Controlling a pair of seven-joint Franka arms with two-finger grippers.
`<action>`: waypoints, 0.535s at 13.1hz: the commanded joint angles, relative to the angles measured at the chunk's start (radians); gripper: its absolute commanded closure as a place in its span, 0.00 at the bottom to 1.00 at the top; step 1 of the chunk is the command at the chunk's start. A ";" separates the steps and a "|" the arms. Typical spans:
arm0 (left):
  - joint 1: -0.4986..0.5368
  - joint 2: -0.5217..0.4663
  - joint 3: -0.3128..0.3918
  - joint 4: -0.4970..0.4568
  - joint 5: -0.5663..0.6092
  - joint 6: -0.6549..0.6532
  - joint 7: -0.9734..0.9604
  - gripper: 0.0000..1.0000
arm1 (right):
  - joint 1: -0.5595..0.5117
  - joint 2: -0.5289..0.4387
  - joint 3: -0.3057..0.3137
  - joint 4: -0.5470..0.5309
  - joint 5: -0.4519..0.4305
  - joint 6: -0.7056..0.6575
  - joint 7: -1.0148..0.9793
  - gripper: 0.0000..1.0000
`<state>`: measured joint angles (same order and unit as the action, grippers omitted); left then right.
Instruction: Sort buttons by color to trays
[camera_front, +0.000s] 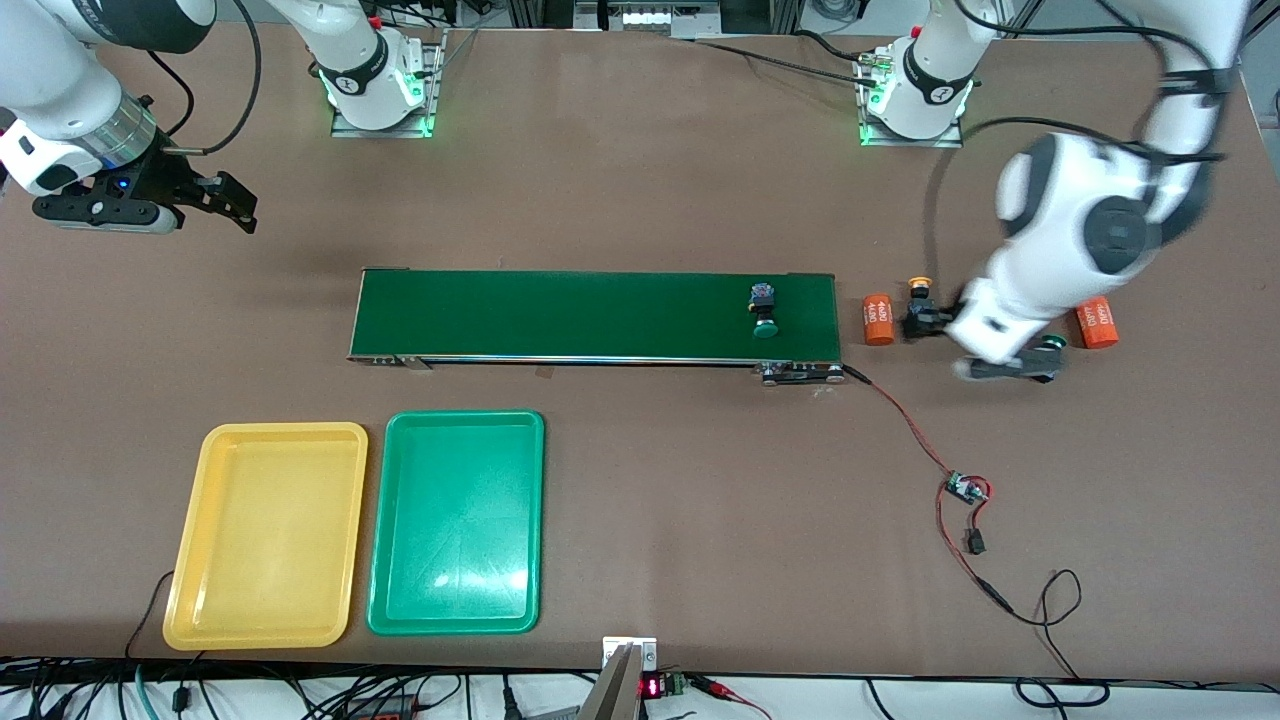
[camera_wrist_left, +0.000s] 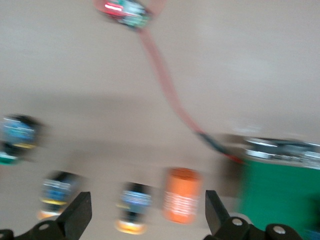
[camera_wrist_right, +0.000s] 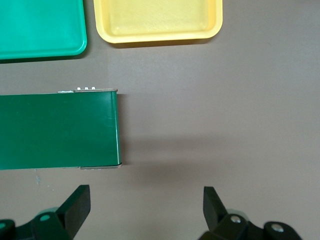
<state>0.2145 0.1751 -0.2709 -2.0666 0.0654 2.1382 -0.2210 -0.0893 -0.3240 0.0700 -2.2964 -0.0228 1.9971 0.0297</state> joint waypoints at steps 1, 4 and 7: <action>0.095 0.026 -0.016 -0.009 0.092 0.002 0.070 0.00 | 0.013 -0.009 0.005 -0.014 0.001 0.017 -0.004 0.00; 0.227 0.093 -0.017 -0.001 0.097 0.012 0.309 0.00 | 0.048 0.008 0.010 -0.011 0.004 0.019 0.016 0.00; 0.298 0.214 -0.019 0.092 0.094 0.023 0.650 0.00 | 0.109 0.031 0.011 0.003 0.006 0.022 0.080 0.00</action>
<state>0.4779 0.3066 -0.2703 -2.0514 0.1440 2.1654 0.2708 -0.0246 -0.3071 0.0813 -2.2970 -0.0206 2.0050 0.0490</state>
